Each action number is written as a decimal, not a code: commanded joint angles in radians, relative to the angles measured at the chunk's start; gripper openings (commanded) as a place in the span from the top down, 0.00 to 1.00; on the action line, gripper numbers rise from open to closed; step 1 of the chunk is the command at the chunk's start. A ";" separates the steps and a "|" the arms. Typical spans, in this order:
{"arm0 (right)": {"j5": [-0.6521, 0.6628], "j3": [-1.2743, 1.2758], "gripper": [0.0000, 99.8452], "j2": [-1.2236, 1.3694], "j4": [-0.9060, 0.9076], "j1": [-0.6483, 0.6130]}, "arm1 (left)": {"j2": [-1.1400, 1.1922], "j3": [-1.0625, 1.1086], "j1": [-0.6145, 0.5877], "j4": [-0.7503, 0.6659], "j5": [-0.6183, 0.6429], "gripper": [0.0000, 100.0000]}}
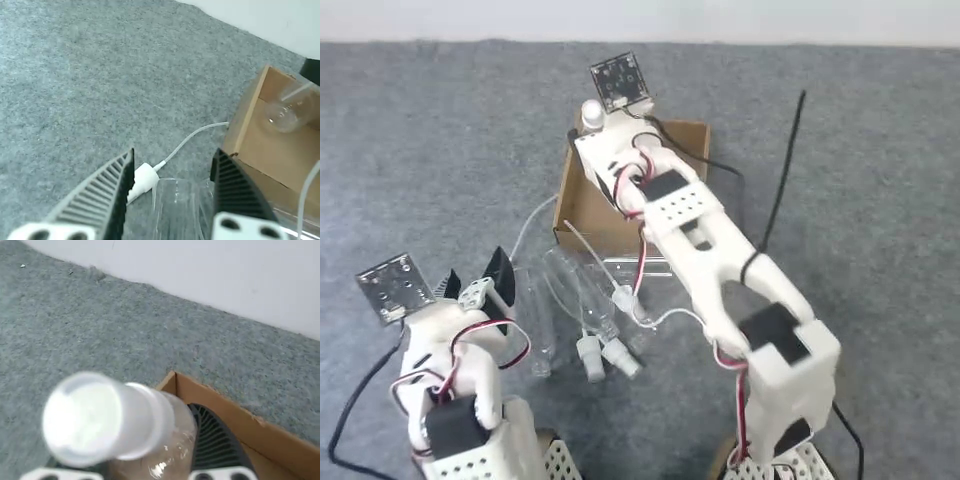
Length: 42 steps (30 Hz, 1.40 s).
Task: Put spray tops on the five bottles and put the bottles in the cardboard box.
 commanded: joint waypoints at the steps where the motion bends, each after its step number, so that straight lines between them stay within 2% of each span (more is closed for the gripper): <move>1: -0.011 -0.149 0.98 0.033 -0.022 0.018 | -0.012 0.002 -0.006 -0.025 0.006 0.76; 16: -0.009 -0.488 0.97 0.363 -0.012 0.068 | -0.012 0.007 -0.006 -0.025 0.006 0.76; 26: -0.009 -0.523 0.97 0.427 -0.010 0.065 | -0.012 0.007 -0.006 -0.025 0.006 0.76; 34: -0.009 -0.523 0.79 0.421 0.027 0.062 | -0.012 0.008 -0.006 -0.025 0.006 0.76; 42: -0.009 -0.572 0.78 0.421 0.090 0.047 | -0.012 0.008 -0.006 -0.023 0.006 0.76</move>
